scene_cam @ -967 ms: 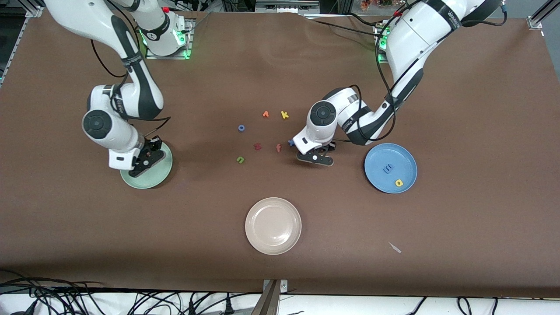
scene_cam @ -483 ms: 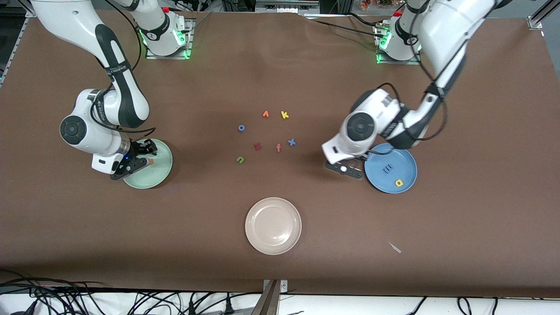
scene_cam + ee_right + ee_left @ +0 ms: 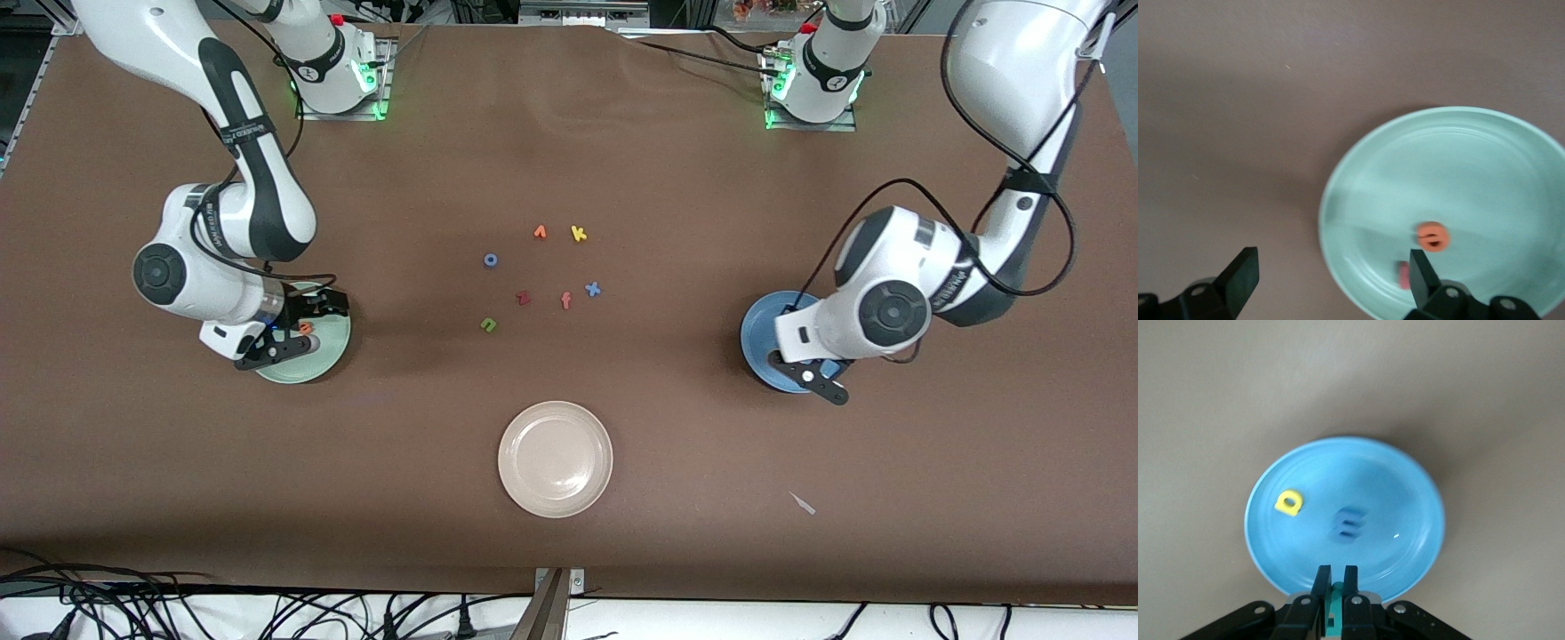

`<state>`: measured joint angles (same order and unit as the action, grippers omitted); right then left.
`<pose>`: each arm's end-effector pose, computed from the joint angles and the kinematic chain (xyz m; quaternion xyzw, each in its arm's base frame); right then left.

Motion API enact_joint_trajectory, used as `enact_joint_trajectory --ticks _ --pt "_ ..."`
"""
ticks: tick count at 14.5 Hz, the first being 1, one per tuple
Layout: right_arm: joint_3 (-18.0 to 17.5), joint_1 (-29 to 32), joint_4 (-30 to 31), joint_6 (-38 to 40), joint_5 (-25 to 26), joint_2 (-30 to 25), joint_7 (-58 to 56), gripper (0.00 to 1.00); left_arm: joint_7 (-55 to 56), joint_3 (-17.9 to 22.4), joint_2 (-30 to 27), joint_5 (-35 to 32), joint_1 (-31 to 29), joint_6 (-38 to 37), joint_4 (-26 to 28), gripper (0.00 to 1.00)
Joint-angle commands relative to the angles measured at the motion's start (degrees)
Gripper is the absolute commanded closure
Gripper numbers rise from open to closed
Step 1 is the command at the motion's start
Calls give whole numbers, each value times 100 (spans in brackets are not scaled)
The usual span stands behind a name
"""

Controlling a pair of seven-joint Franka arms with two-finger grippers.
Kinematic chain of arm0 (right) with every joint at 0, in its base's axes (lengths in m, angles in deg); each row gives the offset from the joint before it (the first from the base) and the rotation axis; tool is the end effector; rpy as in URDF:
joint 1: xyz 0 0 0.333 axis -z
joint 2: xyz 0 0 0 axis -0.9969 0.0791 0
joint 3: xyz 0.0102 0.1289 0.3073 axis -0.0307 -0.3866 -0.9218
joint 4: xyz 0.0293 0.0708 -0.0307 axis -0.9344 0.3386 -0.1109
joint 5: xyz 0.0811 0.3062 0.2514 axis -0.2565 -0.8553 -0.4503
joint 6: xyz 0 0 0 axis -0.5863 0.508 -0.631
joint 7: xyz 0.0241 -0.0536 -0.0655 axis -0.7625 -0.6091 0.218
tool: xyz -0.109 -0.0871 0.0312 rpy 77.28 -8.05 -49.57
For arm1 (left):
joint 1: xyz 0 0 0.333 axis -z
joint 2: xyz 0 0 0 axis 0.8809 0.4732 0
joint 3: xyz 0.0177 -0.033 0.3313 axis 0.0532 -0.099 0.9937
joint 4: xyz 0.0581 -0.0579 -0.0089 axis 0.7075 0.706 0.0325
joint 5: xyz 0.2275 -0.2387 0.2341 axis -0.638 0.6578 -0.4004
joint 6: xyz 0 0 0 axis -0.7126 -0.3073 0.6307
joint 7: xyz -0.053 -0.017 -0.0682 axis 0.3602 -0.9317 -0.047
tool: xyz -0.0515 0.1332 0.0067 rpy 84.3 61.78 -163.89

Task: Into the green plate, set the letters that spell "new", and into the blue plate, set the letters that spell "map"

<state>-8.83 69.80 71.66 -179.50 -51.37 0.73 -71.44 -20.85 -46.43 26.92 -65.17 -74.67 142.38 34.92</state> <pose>0.6013 0.0982 0.2245 -0.9895 -0.1101 0.0680 0.0639 0.6431 -0.1253 0.2577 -0.9492 0.2840 0.1340 0.0208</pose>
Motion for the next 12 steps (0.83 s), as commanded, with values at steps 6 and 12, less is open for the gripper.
enact_joint_trajectory --ticks 6,12 --pt "-392 -735 -404 -807 -219 457 2933 0 -206 -42 99 75 -202 756 666 0" --pt "-392 -1580 -957 -1275 -228 1064 5632 0 -136 -261 -560 146 -167 -236 35 0"
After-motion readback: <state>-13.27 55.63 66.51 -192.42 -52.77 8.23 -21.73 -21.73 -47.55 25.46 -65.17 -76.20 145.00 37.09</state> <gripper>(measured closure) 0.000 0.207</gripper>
